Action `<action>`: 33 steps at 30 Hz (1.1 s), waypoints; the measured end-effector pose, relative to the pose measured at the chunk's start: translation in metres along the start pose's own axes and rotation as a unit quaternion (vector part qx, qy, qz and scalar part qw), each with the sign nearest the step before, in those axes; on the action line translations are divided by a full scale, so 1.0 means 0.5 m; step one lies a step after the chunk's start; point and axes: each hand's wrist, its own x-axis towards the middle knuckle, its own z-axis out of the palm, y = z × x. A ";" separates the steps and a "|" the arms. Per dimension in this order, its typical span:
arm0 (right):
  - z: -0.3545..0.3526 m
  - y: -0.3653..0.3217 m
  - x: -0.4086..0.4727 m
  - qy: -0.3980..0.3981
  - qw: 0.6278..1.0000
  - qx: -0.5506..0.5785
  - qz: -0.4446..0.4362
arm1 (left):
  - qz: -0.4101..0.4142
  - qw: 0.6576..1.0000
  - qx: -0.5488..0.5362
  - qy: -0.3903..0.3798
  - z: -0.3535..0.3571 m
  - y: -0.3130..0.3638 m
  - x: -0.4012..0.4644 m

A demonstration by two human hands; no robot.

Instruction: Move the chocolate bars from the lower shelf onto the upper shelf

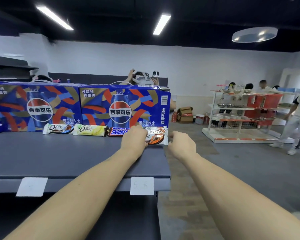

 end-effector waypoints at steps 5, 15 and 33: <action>0.007 0.010 0.056 0.003 1.000 -0.004 0.006 | 0.002 1.000 -0.003 -0.013 0.039 -0.001 0.062; 0.055 0.026 0.121 0.004 1.000 -0.006 0.020 | -0.013 0.998 -0.059 -0.007 0.093 -0.015 0.118; 0.092 0.032 0.147 0.014 1.000 0.008 0.013 | -0.001 0.999 -0.029 0.023 0.127 -0.020 0.138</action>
